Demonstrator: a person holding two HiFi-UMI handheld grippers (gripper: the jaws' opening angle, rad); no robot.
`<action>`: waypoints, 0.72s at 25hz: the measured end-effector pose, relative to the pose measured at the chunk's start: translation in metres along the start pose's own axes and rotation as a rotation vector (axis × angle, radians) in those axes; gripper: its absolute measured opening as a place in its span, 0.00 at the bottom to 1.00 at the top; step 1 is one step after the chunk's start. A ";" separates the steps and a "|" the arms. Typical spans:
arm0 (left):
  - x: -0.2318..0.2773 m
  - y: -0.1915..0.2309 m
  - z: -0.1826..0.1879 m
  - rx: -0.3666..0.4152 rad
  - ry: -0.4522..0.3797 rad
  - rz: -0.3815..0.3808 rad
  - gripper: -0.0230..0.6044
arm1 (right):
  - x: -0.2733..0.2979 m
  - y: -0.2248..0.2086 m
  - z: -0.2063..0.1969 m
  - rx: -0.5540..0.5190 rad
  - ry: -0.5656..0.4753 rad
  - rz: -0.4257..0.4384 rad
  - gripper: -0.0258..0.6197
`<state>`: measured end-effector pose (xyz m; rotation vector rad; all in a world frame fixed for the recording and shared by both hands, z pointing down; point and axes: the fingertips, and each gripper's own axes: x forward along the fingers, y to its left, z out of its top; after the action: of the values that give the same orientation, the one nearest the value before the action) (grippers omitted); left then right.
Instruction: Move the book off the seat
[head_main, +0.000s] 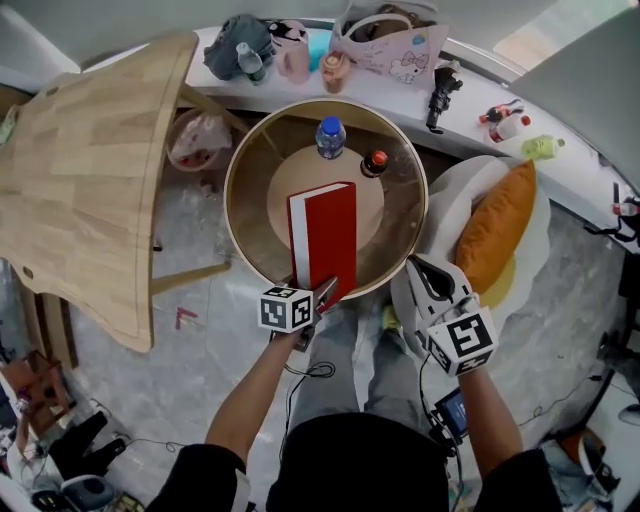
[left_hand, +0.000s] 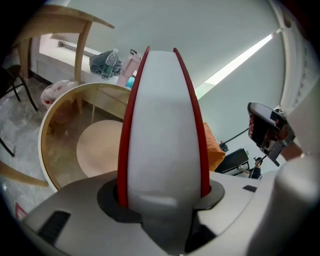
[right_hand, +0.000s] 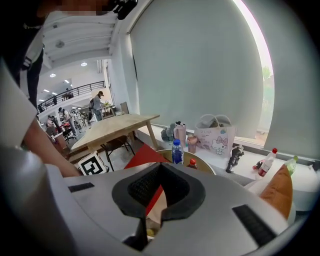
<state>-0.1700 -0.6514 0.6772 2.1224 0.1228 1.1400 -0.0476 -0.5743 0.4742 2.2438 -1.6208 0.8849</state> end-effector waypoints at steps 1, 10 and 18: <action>0.009 0.006 -0.004 -0.017 0.010 -0.012 0.43 | 0.004 0.000 -0.007 0.012 0.005 0.000 0.05; 0.059 0.047 0.000 -0.204 0.010 -0.104 0.44 | 0.026 -0.005 -0.047 0.100 0.045 0.000 0.05; 0.056 0.080 0.001 -0.092 -0.001 0.026 0.60 | 0.027 0.001 -0.048 0.113 0.055 0.016 0.05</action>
<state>-0.1545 -0.6893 0.7655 2.0487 0.0424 1.1383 -0.0590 -0.5705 0.5282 2.2613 -1.6042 1.0577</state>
